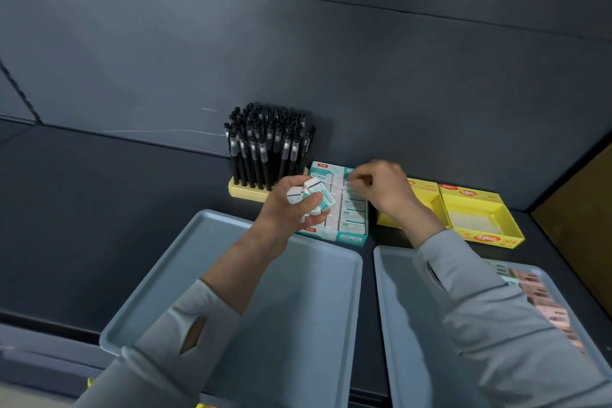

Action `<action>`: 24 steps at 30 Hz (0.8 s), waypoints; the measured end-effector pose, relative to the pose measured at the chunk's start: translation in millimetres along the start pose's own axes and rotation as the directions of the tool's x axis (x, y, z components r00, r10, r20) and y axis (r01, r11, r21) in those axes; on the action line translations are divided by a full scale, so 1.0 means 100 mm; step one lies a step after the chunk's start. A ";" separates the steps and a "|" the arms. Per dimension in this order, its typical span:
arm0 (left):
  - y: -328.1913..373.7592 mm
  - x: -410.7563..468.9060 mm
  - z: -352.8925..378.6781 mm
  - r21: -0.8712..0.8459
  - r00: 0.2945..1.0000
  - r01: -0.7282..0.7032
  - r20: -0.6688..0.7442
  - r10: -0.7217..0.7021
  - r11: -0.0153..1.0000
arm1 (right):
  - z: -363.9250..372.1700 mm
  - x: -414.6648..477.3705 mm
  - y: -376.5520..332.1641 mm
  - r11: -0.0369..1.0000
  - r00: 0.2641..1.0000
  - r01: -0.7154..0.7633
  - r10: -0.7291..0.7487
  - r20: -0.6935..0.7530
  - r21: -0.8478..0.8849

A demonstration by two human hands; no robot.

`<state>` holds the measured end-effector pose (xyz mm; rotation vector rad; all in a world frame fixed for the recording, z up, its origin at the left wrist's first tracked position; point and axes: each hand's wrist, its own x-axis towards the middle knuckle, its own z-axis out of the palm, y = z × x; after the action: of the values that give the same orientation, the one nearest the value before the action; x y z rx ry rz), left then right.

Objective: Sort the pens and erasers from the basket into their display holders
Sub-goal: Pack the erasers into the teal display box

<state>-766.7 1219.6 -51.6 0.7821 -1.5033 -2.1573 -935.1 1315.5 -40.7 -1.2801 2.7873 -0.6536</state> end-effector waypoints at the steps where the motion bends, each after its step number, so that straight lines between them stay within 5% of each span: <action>1: 0.00 0.00 0.02 0.002 1.000 -0.009 -0.012 0.009 1.000 | -0.05 -0.03 -0.05 0.993 1.000 -0.030 0.029 0.012 0.114; 5: 0.00 0.02 0.07 0.024 0.998 -0.045 -0.032 0.045 0.999 | -0.13 -0.19 -0.27 0.757 0.940 -0.222 -0.001 0.341 0.615; 9: -0.02 0.03 0.10 0.021 0.999 -0.045 0.000 0.045 0.999 | -0.14 -0.21 -0.21 0.640 0.952 -0.268 0.061 0.301 0.720; 14: -0.04 0.07 0.07 -0.021 0.999 0.035 -0.039 -0.036 0.999 | -0.15 -0.16 0.08 0.962 0.987 -0.156 0.141 0.080 0.224; 24: -0.03 0.03 0.01 0.012 0.997 0.022 -0.071 -0.021 1.000 | 0.05 -0.19 0.04 0.992 0.997 0.078 -0.075 0.033 -0.095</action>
<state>-769.5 1219.1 -55.1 0.8731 -1.4805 -2.1147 -924.2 1330.1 -49.5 -1.4075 2.7898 -0.5049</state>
